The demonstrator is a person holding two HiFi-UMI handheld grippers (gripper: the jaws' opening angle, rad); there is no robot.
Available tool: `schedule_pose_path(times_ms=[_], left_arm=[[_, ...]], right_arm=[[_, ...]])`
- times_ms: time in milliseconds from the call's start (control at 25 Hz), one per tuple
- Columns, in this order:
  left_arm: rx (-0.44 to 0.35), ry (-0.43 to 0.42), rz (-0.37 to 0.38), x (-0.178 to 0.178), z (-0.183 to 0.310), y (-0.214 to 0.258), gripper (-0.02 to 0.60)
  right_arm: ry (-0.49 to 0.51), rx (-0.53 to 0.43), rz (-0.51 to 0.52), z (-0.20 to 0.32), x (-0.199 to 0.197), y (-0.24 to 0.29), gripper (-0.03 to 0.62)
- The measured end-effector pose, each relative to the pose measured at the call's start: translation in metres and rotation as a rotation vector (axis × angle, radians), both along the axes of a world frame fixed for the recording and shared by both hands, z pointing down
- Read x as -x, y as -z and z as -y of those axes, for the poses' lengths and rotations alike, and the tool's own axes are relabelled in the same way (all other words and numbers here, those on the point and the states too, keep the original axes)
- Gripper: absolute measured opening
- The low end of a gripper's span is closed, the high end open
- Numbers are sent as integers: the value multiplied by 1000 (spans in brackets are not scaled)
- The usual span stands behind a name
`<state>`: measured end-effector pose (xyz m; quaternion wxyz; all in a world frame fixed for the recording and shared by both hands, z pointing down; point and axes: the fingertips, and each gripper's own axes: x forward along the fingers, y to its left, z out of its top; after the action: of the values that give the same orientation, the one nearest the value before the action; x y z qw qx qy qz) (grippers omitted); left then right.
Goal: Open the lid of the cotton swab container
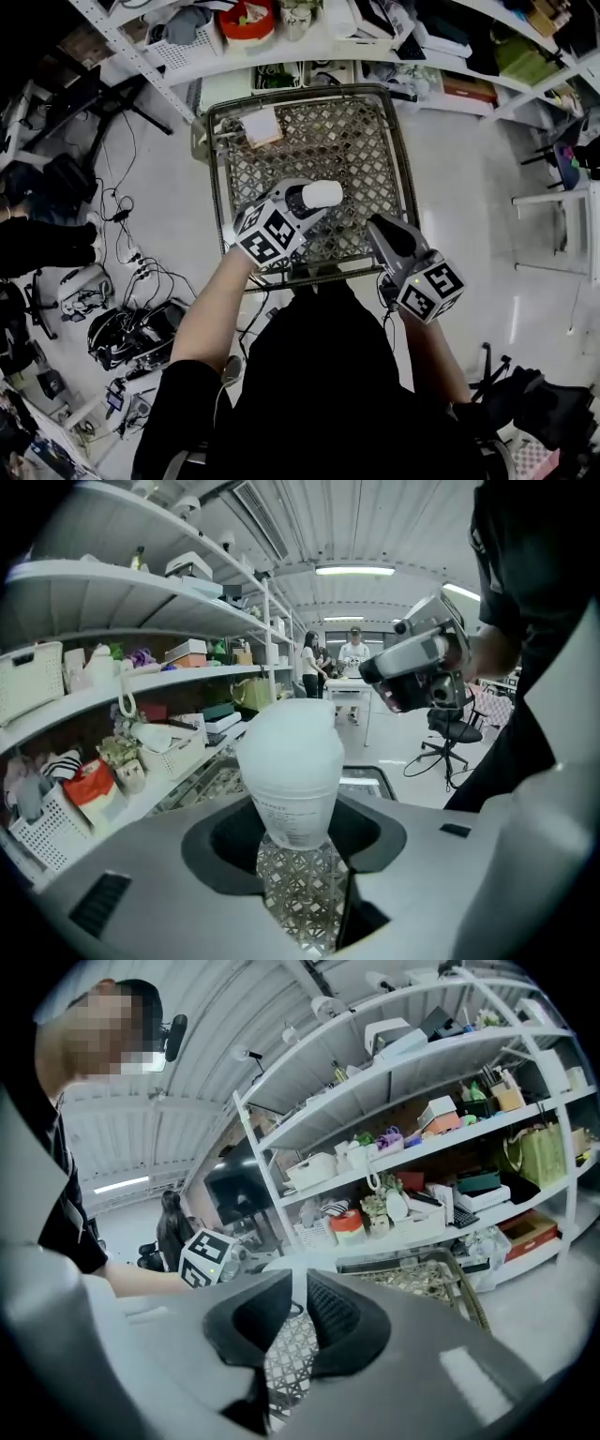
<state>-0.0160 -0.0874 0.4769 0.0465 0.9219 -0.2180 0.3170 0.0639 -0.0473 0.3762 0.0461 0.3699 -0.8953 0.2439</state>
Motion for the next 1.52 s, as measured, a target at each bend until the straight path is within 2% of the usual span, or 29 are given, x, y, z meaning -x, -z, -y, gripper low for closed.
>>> schedule_pose_path(times_ms=[360, 640, 800, 1080, 1320, 1520], left_arm=[[10, 26, 14, 13, -34, 63, 199], [32, 14, 28, 2, -48, 95, 199], [34, -2, 2, -18, -50, 114, 199], [51, -80, 23, -53, -57, 122, 199], [81, -209, 73, -71, -75, 120, 199], [79, -247, 72, -79, -80, 124, 199]], right_arm=[[68, -45, 28, -21, 8, 30, 106], [208, -105, 68, -16, 20, 60, 161], [305, -162, 82, -14, 16, 78, 183], [445, -219, 84, -20, 4, 97, 237], [560, -236, 11, -28, 9, 94, 253], [670, -261, -42, -39, 14, 94, 253]])
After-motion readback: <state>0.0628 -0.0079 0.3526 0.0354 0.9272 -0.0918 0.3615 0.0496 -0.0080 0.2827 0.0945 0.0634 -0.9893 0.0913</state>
